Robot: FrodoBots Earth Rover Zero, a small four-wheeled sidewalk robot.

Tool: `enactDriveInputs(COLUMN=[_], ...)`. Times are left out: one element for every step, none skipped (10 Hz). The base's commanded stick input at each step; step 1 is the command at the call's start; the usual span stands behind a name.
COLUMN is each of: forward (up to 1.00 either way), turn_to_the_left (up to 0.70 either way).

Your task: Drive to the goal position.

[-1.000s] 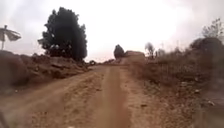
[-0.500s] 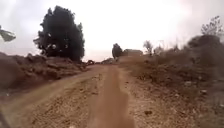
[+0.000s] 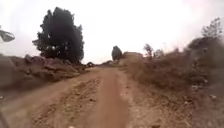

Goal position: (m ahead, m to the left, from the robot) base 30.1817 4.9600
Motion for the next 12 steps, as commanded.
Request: enactDriveInputs(forward=[0.5, 0.5, 0.5, 0.5, 0.5, 0.5, 0.5, 0.5, 0.5, 0.5, 0.5, 0.5], turn_to_the_left=[0.0, 0.0, 0.0, 0.0, 0.0, 0.0, 0.0, 0.0, 0.0, 0.0, 0.0, 0.0])
